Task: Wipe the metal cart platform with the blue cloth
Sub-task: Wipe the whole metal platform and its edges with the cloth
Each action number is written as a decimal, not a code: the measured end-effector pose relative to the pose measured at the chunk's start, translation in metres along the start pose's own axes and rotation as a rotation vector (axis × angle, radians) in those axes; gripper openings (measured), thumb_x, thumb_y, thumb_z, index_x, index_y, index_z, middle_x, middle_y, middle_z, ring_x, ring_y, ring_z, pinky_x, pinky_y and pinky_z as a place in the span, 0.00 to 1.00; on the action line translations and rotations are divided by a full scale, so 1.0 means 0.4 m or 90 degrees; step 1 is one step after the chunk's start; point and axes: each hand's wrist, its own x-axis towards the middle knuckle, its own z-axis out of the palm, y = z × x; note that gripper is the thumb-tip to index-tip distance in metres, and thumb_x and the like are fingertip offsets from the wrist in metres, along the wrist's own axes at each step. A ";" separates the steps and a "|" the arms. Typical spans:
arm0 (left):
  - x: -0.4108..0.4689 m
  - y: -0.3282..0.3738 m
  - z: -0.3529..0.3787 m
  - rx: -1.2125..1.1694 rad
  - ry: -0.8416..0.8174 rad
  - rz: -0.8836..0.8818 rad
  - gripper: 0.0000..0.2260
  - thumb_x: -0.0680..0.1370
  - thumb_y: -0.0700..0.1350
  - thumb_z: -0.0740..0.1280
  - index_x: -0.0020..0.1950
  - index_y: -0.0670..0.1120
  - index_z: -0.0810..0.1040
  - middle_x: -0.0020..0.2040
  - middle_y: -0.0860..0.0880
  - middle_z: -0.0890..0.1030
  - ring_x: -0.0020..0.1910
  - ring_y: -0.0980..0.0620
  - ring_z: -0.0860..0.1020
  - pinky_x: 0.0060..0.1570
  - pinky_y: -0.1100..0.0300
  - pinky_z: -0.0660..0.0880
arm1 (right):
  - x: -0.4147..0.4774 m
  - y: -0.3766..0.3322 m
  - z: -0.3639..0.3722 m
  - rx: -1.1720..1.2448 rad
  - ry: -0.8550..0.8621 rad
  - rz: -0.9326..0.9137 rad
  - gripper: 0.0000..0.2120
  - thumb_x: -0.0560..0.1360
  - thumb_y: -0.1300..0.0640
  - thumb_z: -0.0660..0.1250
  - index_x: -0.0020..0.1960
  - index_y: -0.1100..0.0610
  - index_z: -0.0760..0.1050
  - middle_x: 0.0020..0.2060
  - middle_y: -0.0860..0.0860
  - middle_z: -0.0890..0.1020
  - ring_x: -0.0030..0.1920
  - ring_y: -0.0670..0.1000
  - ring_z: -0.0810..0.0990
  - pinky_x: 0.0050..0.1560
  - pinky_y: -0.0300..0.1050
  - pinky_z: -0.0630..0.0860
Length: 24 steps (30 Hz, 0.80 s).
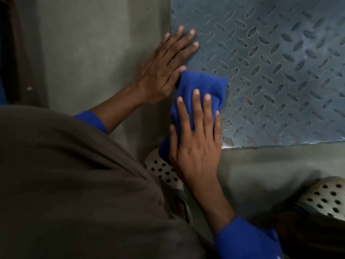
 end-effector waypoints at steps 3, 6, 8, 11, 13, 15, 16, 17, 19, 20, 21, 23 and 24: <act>-0.028 0.037 0.012 -0.020 -0.007 -0.003 0.24 0.87 0.42 0.52 0.82 0.34 0.64 0.83 0.34 0.63 0.83 0.30 0.57 0.83 0.36 0.52 | -0.037 -0.005 -0.007 -0.024 -0.013 0.002 0.30 0.88 0.46 0.58 0.87 0.52 0.57 0.87 0.57 0.56 0.87 0.58 0.52 0.86 0.58 0.53; -0.047 0.054 0.010 -0.021 -0.029 -0.002 0.26 0.86 0.44 0.49 0.82 0.35 0.64 0.83 0.35 0.63 0.84 0.31 0.57 0.83 0.36 0.51 | 0.030 -0.034 0.005 -0.026 -0.003 0.051 0.33 0.86 0.47 0.59 0.87 0.52 0.54 0.87 0.56 0.54 0.87 0.57 0.51 0.85 0.58 0.53; -0.049 0.053 0.000 0.011 -0.041 0.008 0.26 0.86 0.44 0.49 0.82 0.35 0.64 0.83 0.37 0.63 0.84 0.32 0.58 0.83 0.36 0.51 | 0.050 -0.038 0.010 -0.016 0.003 0.058 0.34 0.85 0.47 0.59 0.88 0.53 0.53 0.87 0.56 0.53 0.87 0.57 0.50 0.85 0.58 0.53; -0.030 0.043 -0.019 0.055 -0.075 0.078 0.26 0.86 0.45 0.50 0.83 0.35 0.63 0.84 0.37 0.63 0.84 0.34 0.58 0.83 0.37 0.52 | -0.013 0.000 -0.002 0.002 0.010 0.006 0.31 0.88 0.46 0.57 0.87 0.53 0.55 0.87 0.57 0.54 0.87 0.57 0.51 0.86 0.59 0.53; -0.002 0.039 -0.031 0.078 -0.122 0.167 0.26 0.88 0.46 0.51 0.84 0.35 0.60 0.84 0.36 0.60 0.85 0.36 0.57 0.83 0.37 0.54 | -0.056 0.070 -0.017 0.000 0.029 -0.007 0.29 0.88 0.46 0.55 0.86 0.54 0.58 0.86 0.58 0.58 0.87 0.59 0.53 0.85 0.61 0.57; 0.032 0.036 -0.045 0.088 -0.178 0.250 0.27 0.89 0.48 0.51 0.85 0.36 0.56 0.86 0.37 0.56 0.86 0.38 0.54 0.83 0.39 0.54 | -0.048 0.180 -0.035 -0.035 0.100 0.075 0.27 0.89 0.48 0.54 0.85 0.55 0.61 0.85 0.58 0.61 0.86 0.61 0.56 0.83 0.62 0.60; 0.048 0.037 -0.052 0.094 -0.199 0.282 0.28 0.89 0.49 0.52 0.85 0.36 0.54 0.86 0.37 0.54 0.86 0.38 0.52 0.84 0.39 0.53 | -0.031 0.242 -0.043 -0.051 0.143 0.140 0.26 0.89 0.49 0.53 0.85 0.54 0.63 0.85 0.57 0.62 0.86 0.61 0.57 0.82 0.62 0.61; 0.061 0.042 -0.056 0.099 -0.215 0.308 0.29 0.89 0.50 0.52 0.85 0.36 0.52 0.86 0.36 0.52 0.86 0.38 0.51 0.84 0.39 0.53 | -0.013 0.293 -0.049 -0.054 0.180 0.201 0.25 0.89 0.49 0.54 0.84 0.54 0.64 0.84 0.57 0.63 0.86 0.61 0.58 0.82 0.62 0.61; 0.082 0.063 -0.053 0.104 -0.239 0.344 0.31 0.88 0.52 0.52 0.85 0.34 0.49 0.86 0.35 0.49 0.86 0.37 0.48 0.83 0.38 0.53 | 0.011 0.320 -0.048 -0.026 0.236 0.269 0.24 0.88 0.51 0.56 0.83 0.54 0.67 0.84 0.57 0.65 0.85 0.61 0.60 0.81 0.63 0.61; 0.090 0.079 -0.048 0.101 -0.247 0.358 0.33 0.88 0.53 0.53 0.85 0.34 0.49 0.86 0.34 0.48 0.86 0.37 0.48 0.83 0.37 0.53 | 0.012 0.302 -0.043 -0.004 0.248 0.265 0.24 0.88 0.51 0.57 0.82 0.55 0.68 0.83 0.57 0.66 0.85 0.61 0.60 0.82 0.64 0.60; 0.096 0.095 -0.039 0.096 -0.250 0.373 0.33 0.87 0.53 0.54 0.85 0.33 0.50 0.86 0.33 0.48 0.86 0.36 0.48 0.83 0.36 0.54 | 0.004 0.282 -0.037 0.018 0.244 0.233 0.24 0.87 0.51 0.58 0.82 0.56 0.69 0.83 0.58 0.67 0.85 0.62 0.61 0.82 0.64 0.60; 0.113 0.133 -0.016 0.080 -0.249 0.400 0.35 0.87 0.55 0.55 0.84 0.31 0.51 0.85 0.31 0.49 0.86 0.34 0.49 0.83 0.36 0.54 | -0.023 0.290 -0.035 0.063 0.200 0.085 0.23 0.86 0.52 0.60 0.79 0.56 0.73 0.81 0.59 0.70 0.84 0.62 0.63 0.82 0.65 0.62; 0.129 0.154 -0.002 0.071 -0.252 0.416 0.36 0.87 0.56 0.55 0.84 0.31 0.51 0.85 0.31 0.49 0.86 0.34 0.48 0.83 0.36 0.53 | -0.024 0.335 -0.043 0.087 0.195 0.020 0.22 0.85 0.53 0.62 0.77 0.57 0.76 0.79 0.59 0.72 0.82 0.63 0.65 0.80 0.66 0.64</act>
